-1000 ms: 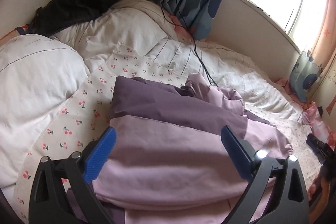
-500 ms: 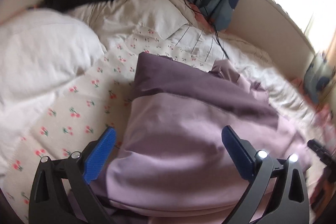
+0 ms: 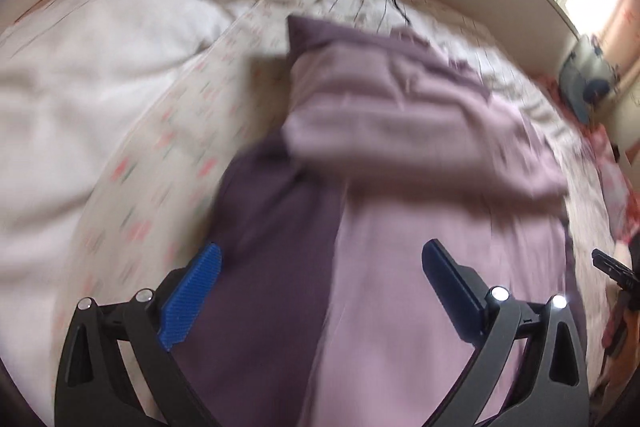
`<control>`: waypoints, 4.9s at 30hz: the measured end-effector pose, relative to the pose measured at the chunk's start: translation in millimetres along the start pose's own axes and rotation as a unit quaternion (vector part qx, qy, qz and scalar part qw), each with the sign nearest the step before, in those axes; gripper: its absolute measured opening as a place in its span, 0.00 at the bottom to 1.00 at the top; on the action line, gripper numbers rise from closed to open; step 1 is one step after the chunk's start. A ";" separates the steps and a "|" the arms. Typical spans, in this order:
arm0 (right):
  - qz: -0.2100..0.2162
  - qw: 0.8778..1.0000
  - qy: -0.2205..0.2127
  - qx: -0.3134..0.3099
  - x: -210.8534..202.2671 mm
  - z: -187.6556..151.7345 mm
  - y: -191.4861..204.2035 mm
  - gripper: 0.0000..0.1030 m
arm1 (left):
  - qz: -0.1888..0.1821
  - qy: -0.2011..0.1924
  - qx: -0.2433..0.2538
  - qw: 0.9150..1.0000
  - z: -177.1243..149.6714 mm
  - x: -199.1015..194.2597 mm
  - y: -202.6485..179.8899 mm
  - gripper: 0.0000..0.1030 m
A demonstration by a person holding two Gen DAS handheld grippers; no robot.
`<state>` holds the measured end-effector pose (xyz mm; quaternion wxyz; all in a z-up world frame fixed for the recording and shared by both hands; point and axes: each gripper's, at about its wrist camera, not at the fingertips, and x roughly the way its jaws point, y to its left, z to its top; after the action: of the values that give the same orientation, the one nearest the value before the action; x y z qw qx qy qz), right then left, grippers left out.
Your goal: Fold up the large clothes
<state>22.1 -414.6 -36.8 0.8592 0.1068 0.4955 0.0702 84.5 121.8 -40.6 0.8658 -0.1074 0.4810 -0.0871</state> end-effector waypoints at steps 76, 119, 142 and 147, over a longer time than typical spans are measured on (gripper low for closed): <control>0.146 0.982 0.045 0.113 -278.2 -277.0 -34.9 0.41 | -0.094 0.191 -0.052 0.976 -303.2 -300.3 145.4 0.44; -0.012 0.996 0.000 0.085 3.1 -46.8 3.6 0.93 | -0.060 0.014 -0.087 0.994 -88.1 -7.4 -20.5 0.94; -0.044 0.998 -0.028 0.029 69.6 46.4 41.0 0.94 | -0.040 -0.067 -0.053 0.996 -17.4 14.9 -62.0 0.94; -0.045 0.998 -0.034 0.014 40.3 47.5 52.5 0.94 | -0.024 -0.062 -0.040 0.997 -25.0 20.3 -58.1 0.93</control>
<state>82.7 -360.1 -34.0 0.8764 0.0986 0.4710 0.0207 71.0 58.2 -54.4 0.8867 -0.1585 0.4265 -0.0822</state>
